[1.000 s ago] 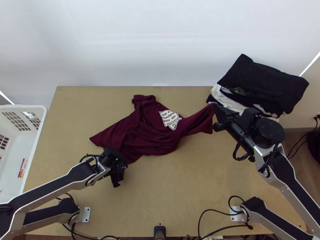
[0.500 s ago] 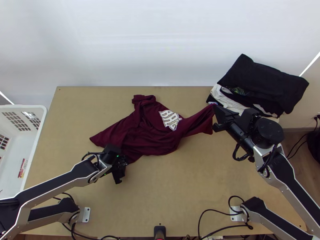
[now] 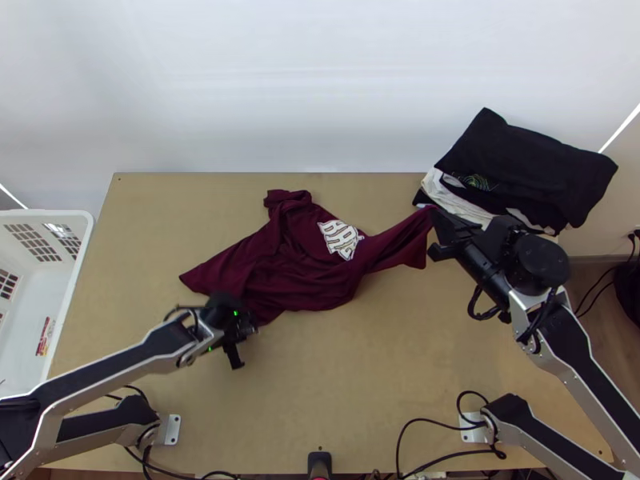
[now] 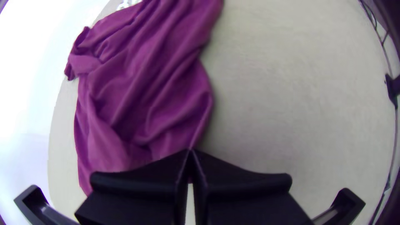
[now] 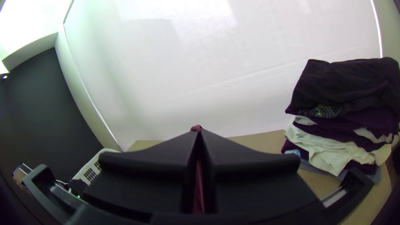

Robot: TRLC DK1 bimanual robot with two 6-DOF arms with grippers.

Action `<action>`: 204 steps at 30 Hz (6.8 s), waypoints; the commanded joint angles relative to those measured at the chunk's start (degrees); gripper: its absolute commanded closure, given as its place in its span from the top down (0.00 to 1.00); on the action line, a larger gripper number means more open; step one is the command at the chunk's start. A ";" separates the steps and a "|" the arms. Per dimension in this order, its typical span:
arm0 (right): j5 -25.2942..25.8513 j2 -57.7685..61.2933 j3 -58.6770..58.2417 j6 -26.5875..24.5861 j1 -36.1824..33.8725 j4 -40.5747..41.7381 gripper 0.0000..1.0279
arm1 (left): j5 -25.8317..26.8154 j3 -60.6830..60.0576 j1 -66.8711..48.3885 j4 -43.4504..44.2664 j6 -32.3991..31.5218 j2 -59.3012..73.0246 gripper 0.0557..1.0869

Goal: Fold the t-shirt

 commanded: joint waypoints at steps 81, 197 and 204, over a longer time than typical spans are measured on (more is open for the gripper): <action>-2.99 -8.01 57.47 -3.55 -29.59 -19.74 0.03 | -6.37 78.60 37.69 -8.83 -44.66 -17.96 0.03; -13.72 6.49 -13.99 16.84 -9.20 -55.34 0.67 | 8.83 24.10 44.98 -17.09 -45.01 -22.53 0.96; -13.01 10.27 -15.39 14.99 -6.04 -50.86 0.33 | 8.83 23.93 44.90 -16.83 -45.01 -22.26 0.96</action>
